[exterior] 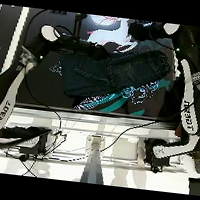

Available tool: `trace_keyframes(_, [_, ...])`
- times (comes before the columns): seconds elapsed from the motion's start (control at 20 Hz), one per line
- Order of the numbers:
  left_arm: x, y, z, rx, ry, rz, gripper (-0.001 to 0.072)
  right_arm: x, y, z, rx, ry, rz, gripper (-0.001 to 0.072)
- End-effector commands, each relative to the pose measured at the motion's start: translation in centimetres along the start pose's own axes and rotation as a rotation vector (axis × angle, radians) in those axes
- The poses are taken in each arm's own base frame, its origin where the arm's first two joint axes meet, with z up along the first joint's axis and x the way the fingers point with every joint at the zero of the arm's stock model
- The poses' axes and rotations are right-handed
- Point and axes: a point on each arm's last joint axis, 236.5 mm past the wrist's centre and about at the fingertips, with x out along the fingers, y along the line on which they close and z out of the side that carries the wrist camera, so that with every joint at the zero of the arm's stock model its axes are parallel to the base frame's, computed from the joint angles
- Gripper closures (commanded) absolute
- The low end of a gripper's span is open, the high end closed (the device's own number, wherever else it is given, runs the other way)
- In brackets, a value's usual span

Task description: Fold the clothes and pants, and hang the long-sleeved shirts on hangers.

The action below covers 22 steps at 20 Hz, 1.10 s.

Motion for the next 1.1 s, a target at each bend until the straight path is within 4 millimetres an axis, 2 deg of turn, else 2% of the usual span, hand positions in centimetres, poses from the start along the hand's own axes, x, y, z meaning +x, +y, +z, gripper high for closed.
trace_keyframes(0.0, [-1.7,3.5,0.5,-0.118,-0.02,0.079,0.0118,-0.5,-1.1,-0.6,0.012,0.033,-0.015,0.0689])
trace_keyframes(0.1, [-5.8,9.1,-0.1,-0.211,-0.006,0.198,0.0129,-0.5,-1.1,-0.6,0.012,0.034,-0.016,0.069])
trace_keyframes(0.2, [-10.5,14.5,-2.6,-0.329,0.05,0.307,0.013,-0.5,-1.1,-0.7,0.013,0.036,-0.015,0.0689])
trace_keyframes(0.35, [-16.5,18.8,-5.9,-0.481,0.073,0.358,0.013,-0.5,-1.1,-0.6,0.013,0.032,-0.014,0.069])
trace_keyframes(0.45, [-18.5,21.0,-8.8,-0.583,0.054,0.389,0.0129,-0.5,-1.1,-0.6,0.013,0.032,-0.014,0.0689])
trace_keyframes(0.55, [-17.9,21.7,-12.2,-0.656,0.045,0.394,0.013,-0.5,-1.0,-0.6,0.014,0.032,-0.014,0.0689])
trace_keyframes(0.75, [-12.4,20.1,-18.7,-0.748,0.038,0.297,0.0129,-0.5,-1.0,-0.5,0.016,0.028,-0.011,0.0689])
trace_keyframes(0.85, [-10.6,20.9,-21.4,-0.752,0.027,0.355,0.0128,-0.5,-0.9,-0.5,0.018,0.031,-0.006,0.0689])
trace_keyframes(0.95, [-9.4,21.6,-22.8,-0.751,0.018,0.416,0.0129,-0.4,-0.7,-0.5,0.022,0.03,0.0,0.0689])
trace_keyframes(1.05, [-7.5,20.7,-23.3,-0.746,0.05,0.397,0.0129,-0.4,-0.4,-0.5,0.029,0.031,0.011,0.0689])
